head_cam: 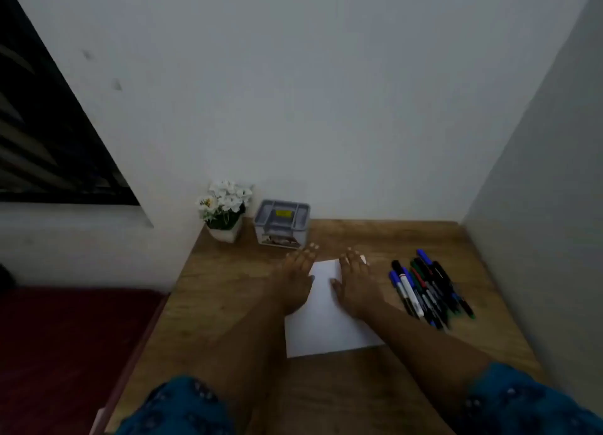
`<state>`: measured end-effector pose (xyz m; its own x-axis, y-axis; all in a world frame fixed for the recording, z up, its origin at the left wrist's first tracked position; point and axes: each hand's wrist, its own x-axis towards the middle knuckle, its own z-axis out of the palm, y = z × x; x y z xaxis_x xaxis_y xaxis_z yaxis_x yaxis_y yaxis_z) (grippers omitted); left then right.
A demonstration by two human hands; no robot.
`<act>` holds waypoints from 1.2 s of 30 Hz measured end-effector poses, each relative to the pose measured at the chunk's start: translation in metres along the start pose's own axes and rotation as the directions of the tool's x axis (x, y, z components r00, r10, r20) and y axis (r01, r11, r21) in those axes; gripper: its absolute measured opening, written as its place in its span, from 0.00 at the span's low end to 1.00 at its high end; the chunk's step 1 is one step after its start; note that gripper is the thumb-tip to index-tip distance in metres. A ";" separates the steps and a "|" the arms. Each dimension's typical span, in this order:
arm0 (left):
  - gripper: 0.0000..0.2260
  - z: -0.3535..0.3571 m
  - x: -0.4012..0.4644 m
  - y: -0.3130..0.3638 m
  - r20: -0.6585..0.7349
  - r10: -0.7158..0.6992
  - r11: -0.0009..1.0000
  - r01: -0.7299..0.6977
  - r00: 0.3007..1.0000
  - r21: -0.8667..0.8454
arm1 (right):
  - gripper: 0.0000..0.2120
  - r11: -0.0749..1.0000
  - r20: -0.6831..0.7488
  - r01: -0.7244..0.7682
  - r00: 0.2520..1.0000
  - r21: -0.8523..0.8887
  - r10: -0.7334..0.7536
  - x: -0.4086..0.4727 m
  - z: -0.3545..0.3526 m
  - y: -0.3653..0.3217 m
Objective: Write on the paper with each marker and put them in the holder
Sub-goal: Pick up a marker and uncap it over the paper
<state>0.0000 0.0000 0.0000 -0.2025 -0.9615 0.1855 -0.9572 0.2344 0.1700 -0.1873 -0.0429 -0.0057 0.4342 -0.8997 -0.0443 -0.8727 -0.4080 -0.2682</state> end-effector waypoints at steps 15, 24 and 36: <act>0.27 0.052 -0.066 0.007 0.058 -0.355 0.931 0.358 0.933 -0.068 | 0.40 0.977 0.035 0.207 0.978 -0.056 -0.205 -0.001 0.042 0.032; 0.25 0.051 -0.067 0.012 0.030 -0.363 0.932 0.364 0.931 -0.011 | 0.16 0.953 -0.201 0.278 0.934 -0.116 -0.297 -0.003 0.027 0.038; 0.19 0.049 -0.063 0.039 -0.510 -0.227 0.944 0.317 0.830 0.095 | 0.03 0.962 -0.302 -0.271 0.915 0.032 0.268 -0.041 -0.007 0.085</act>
<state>-0.0350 0.0623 -0.0528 0.1547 -0.7780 0.6090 -0.9872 -0.0969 0.1271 -0.2807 -0.0421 -0.0195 0.0964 -0.9793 0.1780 -0.9500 -0.1439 -0.2772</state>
